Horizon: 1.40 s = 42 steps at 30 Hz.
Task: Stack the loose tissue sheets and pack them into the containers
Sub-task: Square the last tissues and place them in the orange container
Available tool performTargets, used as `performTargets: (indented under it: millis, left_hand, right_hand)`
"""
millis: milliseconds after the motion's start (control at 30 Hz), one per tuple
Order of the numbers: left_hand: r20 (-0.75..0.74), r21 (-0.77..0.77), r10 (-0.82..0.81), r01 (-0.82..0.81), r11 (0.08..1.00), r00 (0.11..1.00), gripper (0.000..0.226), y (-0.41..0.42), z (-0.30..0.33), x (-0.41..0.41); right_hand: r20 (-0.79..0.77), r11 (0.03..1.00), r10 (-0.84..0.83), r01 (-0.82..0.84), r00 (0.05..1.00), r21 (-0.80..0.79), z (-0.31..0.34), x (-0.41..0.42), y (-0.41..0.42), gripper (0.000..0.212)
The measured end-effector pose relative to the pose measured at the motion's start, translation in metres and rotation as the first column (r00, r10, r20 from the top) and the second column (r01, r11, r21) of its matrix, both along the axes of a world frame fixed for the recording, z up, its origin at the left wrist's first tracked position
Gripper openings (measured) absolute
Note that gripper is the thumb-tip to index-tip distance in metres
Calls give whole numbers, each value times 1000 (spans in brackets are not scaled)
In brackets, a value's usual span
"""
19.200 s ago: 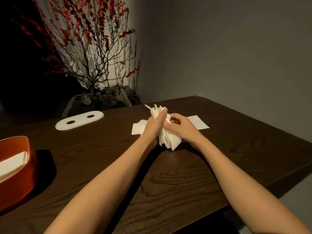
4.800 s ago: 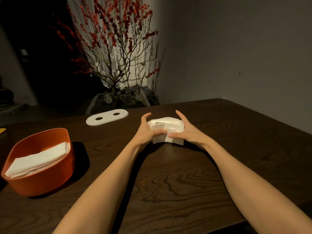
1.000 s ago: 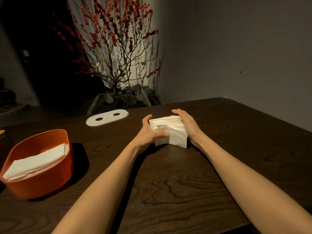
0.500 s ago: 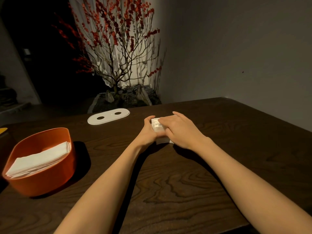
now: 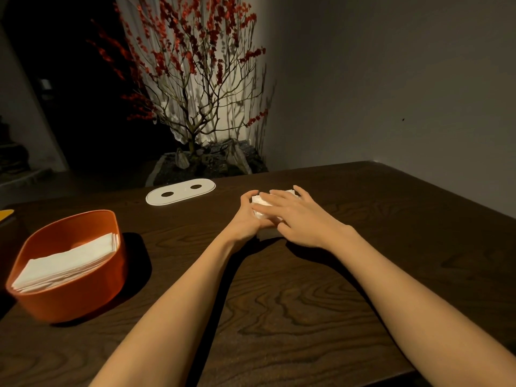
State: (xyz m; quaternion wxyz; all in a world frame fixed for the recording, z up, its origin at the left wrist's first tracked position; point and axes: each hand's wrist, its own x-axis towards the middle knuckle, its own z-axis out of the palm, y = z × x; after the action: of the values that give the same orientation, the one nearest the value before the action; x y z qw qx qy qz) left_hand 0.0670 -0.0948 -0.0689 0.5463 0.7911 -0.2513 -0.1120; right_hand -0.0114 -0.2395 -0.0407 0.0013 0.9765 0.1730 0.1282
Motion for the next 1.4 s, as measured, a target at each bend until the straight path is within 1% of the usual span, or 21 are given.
performTargets:
  millis: [100,133,200,267,367,433,533,600,667,733,800,833,933,967,1067,1133,1200,1267,1300,1400]
  left_hand:
    - [27,-17,8,-7,1000,1000,89,1,0,0]
    - [33,-20,14,-13,1000,999,89,1,0,0]
    - [30,-39,16,-14,999,999,90,3,-1,1]
    - [3,-68,10,-10,998,1000,91,3,-3,4]
    - [-32,-84,-1,-1,996,1000,84,5,-6,8]
    - [-66,-125,-26,17,992,997,77,5,-7,10]
    - [-78,-148,-60,48,988,995,69,7,-5,10]
    - [-6,-105,-80,79,991,997,69,8,-3,8]
    - [110,-48,-92,98,994,990,67,9,0,5]
    - [199,-9,-92,96,995,976,63,9,1,2]
    - [234,6,-84,85,996,969,61,9,1,0]
    - [223,0,-83,85,996,971,60,10,1,0]
    - [106,-69,-104,112,991,989,54,13,2,-1]
    - [88,-72,-116,122,990,989,51,14,3,-1]
    - [62,-59,-145,149,987,987,45,16,4,3]
    - [50,-58,-152,155,986,987,43,17,3,4]
    - [47,-65,-145,148,987,988,43,17,2,5]
    - [58,-72,-120,124,990,991,45,17,1,5]
    - [70,-76,-99,104,992,993,48,17,0,6]
    - [136,-68,-16,25,997,991,63,14,-4,5]
  right_hand:
    - [58,1000,-26,26,998,-1,2,0,-3,65]
    - [71,999,-36,34,997,32,2,1,-6,65]
    - [59,986,-49,39,997,163,2,2,-13,67]
    - [-24,938,-60,64,998,342,1,5,-23,80]
    - [-254,802,-5,156,967,577,-5,7,-39,111]
    - [-372,718,46,229,927,657,-12,7,-47,123]
    - [-414,634,20,309,910,709,-17,11,-53,128]
    - [-432,570,51,329,900,753,-18,14,-55,126]
    - [-438,519,90,333,895,787,-20,17,-56,122]
    - [-419,490,103,321,902,811,-22,19,-54,119]
    - [-399,478,110,303,910,825,-24,21,-51,117]
    - [-395,479,106,302,912,824,-25,23,-51,116]
    - [-400,468,108,309,910,828,-25,23,-53,110]
    - [-401,467,112,308,909,829,-25,23,-55,108]
    - [-413,501,146,293,899,814,-25,23,-56,101]
    - [-406,530,176,261,897,807,-27,24,-55,92]
    - [-385,531,163,248,908,810,-29,27,-53,75]
    - [-368,499,159,247,916,830,-27,23,-50,62]
    - [-350,484,151,240,925,841,-27,22,-50,62]
    - [-290,481,132,195,948,855,-32,20,-45,61]
